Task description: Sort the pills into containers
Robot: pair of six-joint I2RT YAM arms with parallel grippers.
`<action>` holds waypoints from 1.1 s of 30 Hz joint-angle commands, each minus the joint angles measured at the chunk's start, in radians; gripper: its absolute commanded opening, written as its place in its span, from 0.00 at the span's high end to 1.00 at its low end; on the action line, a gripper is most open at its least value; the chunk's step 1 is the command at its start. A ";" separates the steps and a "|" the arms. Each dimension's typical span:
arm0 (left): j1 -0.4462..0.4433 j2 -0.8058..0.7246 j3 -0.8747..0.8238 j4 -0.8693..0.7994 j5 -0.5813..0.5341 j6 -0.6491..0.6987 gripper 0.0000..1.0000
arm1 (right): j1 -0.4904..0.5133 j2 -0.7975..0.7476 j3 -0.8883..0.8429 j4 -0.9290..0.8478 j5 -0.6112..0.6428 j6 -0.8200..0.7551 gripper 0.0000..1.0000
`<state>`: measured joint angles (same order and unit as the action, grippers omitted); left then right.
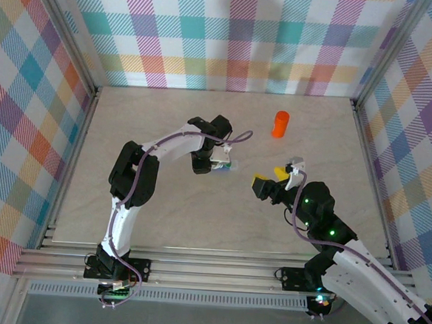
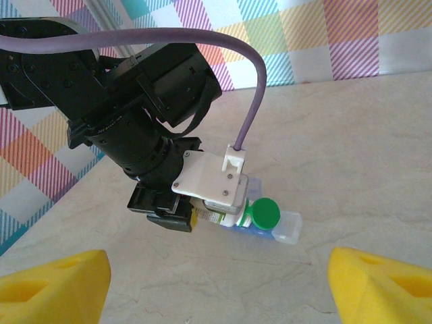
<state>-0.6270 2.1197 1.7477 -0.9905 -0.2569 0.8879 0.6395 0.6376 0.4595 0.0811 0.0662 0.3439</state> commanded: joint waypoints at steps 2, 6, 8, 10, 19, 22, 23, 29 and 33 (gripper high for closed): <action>-0.010 0.015 0.001 -0.033 -0.106 0.045 1.00 | -0.002 -0.012 -0.004 0.014 -0.012 0.012 0.17; -0.014 -0.001 0.002 -0.033 -0.120 0.054 1.00 | -0.003 -0.011 -0.004 0.015 -0.013 0.012 0.17; -0.014 -0.014 0.001 -0.030 -0.139 0.066 1.00 | -0.002 -0.011 -0.004 0.017 -0.014 0.014 0.17; -0.014 -0.027 0.002 -0.028 -0.152 0.078 1.00 | -0.003 -0.009 -0.006 0.017 -0.014 0.014 0.17; -0.011 -0.053 -0.002 -0.021 -0.174 0.099 1.00 | -0.003 -0.008 -0.005 0.018 -0.016 0.014 0.17; -0.006 -0.068 -0.004 -0.023 -0.167 0.099 1.00 | -0.002 -0.007 -0.006 0.019 -0.016 0.017 0.17; -0.004 -0.075 -0.005 -0.023 -0.162 0.099 1.00 | -0.003 -0.006 -0.008 0.021 -0.017 0.017 0.17; 0.001 -0.094 -0.025 -0.014 -0.147 0.105 1.00 | -0.002 -0.002 -0.008 0.023 -0.018 0.018 0.17; 0.000 -0.071 -0.019 -0.016 -0.140 0.097 1.00 | -0.002 -0.001 -0.008 0.024 -0.016 0.017 0.17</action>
<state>-0.6315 2.0674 1.7370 -0.9894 -0.4042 0.9787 0.6395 0.6384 0.4576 0.0814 0.0616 0.3523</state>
